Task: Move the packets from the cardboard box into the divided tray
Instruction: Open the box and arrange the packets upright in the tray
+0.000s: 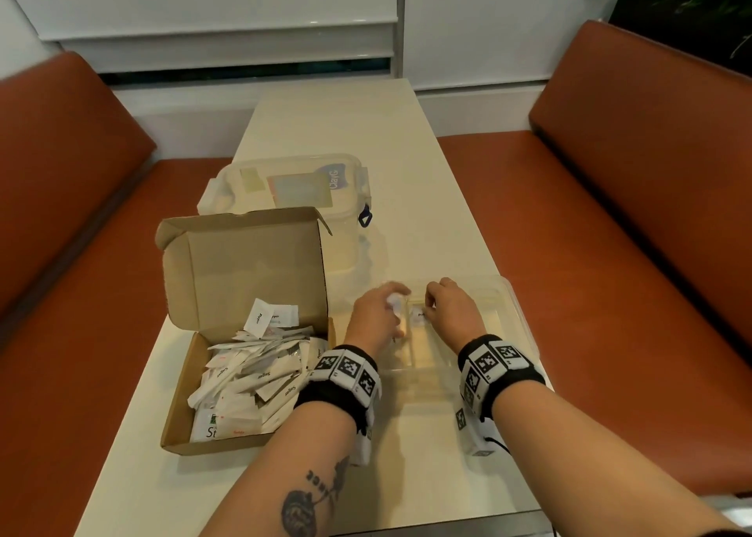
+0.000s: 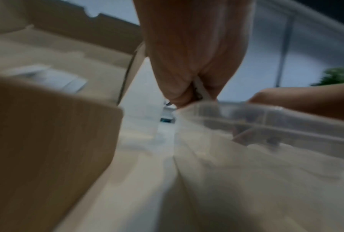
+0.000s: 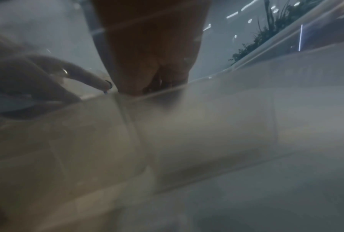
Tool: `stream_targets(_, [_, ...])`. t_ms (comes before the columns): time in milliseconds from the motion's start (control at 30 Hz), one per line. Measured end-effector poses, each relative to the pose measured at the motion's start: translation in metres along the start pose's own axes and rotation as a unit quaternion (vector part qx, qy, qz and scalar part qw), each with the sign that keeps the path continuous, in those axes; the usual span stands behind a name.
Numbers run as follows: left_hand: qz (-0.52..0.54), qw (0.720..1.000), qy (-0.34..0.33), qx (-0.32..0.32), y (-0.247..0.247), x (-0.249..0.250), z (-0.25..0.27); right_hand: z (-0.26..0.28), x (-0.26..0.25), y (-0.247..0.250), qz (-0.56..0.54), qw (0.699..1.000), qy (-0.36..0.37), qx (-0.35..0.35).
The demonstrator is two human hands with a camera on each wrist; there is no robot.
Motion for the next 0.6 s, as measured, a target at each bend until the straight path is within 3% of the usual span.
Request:
stream_targets(33, [-0.112,0.993,0.001,-0.041,-0.007,0.005,-0.001,0.000,0.001,-0.001,-0.004,1.000,-0.002,0.001])
stream_targets(100, [-0.287,0.953,0.003,-0.096,-0.018,0.011,-0.003,0.001,0.002,-0.001,-0.013,1.000,-0.006,0.007])
stream_targets(267, [-0.495,0.858,0.017,-0.137,-0.036,0.011,-0.006,0.002,0.002,-0.005,-0.035,0.999,-0.008,0.013])
stream_targets(333, [-0.507,0.851,0.021,-0.134,-0.039,0.009,-0.008,0.001,0.002,-0.005,-0.044,0.999,-0.007,0.016])
stream_targets(600, [-0.460,0.874,0.029,-0.153,-0.047,-0.003,-0.004,-0.003,0.005,-0.006,-0.050,0.999,0.005,0.011])
Point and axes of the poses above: each hand's wrist, its own z-axis away from the middle knuckle, its own y-axis out of the back of the hand, x = y × z, the point moved 6 cm from there along -z, towards the middle knuckle, and after that the axes turned 8 degrees about -x, right-handed, at the moved point
